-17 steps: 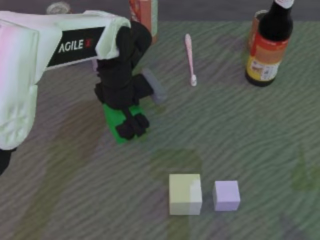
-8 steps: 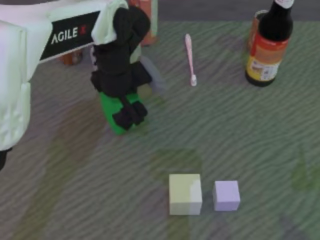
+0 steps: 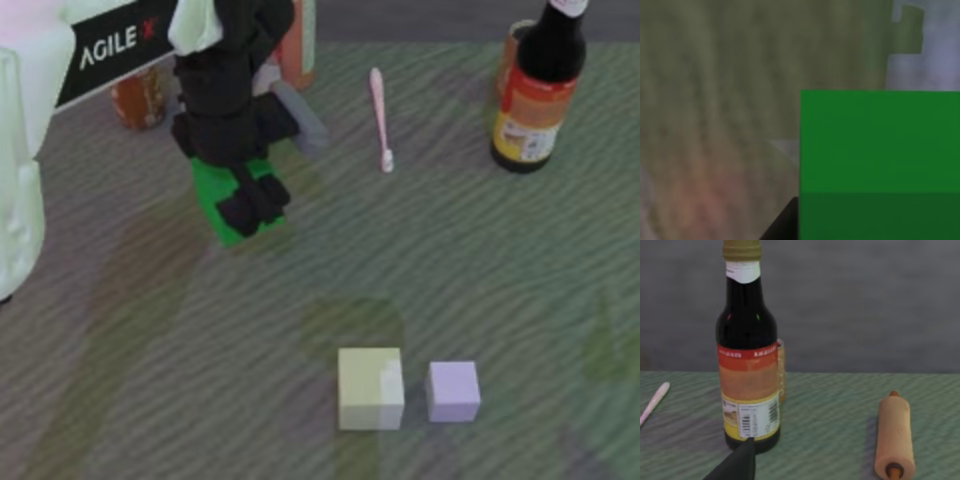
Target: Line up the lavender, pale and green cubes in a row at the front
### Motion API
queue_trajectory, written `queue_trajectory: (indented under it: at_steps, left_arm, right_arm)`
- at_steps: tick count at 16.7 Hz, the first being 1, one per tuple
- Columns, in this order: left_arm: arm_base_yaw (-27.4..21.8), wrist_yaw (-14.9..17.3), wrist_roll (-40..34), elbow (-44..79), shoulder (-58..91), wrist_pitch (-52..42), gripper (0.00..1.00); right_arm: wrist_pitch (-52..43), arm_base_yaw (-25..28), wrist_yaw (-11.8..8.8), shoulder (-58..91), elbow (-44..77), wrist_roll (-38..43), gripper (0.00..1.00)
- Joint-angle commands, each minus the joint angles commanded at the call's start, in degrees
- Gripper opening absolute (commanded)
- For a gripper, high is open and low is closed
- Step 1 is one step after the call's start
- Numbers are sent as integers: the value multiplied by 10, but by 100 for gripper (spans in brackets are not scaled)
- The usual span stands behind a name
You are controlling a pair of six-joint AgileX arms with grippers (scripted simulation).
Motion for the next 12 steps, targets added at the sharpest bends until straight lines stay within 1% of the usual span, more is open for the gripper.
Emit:
queue_trajectory:
  at_steps: [3, 5, 12]
  left_arm:
    - [-7, 0, 9, -21, -21, 7, 0]
    - [-20, -1, 24, -65, -60, 20, 0]
    - [-94, -2, 110, -340, -250, 74, 0]
  right_arm:
    - [0, 0, 0, 0, 0, 0, 100]
    - [0, 0, 0, 0, 0, 0, 100]
    - [0, 0, 0, 0, 0, 0, 100]
